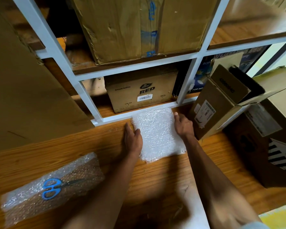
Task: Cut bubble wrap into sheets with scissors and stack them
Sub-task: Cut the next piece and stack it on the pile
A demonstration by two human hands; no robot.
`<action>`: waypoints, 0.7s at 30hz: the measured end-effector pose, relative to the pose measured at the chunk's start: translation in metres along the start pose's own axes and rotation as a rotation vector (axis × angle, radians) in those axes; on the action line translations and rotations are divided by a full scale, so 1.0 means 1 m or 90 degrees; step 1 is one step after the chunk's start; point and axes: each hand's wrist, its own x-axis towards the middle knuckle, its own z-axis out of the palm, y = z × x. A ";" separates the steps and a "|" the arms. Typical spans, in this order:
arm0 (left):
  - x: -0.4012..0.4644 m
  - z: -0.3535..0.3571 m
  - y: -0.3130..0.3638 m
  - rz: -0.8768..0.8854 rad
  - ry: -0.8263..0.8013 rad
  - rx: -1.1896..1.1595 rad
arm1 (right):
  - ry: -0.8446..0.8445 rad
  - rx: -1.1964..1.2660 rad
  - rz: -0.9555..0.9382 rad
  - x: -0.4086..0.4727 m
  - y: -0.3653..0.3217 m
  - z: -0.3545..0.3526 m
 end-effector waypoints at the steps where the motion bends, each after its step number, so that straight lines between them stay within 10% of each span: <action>1: -0.008 0.001 -0.001 0.006 0.002 -0.003 | 0.005 0.013 0.008 -0.007 0.004 -0.001; 10: -0.039 0.008 0.003 0.018 -0.097 0.055 | -0.051 0.030 0.014 -0.044 0.018 -0.010; 14: -0.043 -0.012 -0.008 0.206 -0.105 0.233 | -0.137 0.081 -0.116 -0.047 0.025 -0.019; 21: -0.052 -0.008 -0.028 0.368 -0.155 0.558 | -0.324 -0.219 -0.222 -0.041 0.037 -0.007</action>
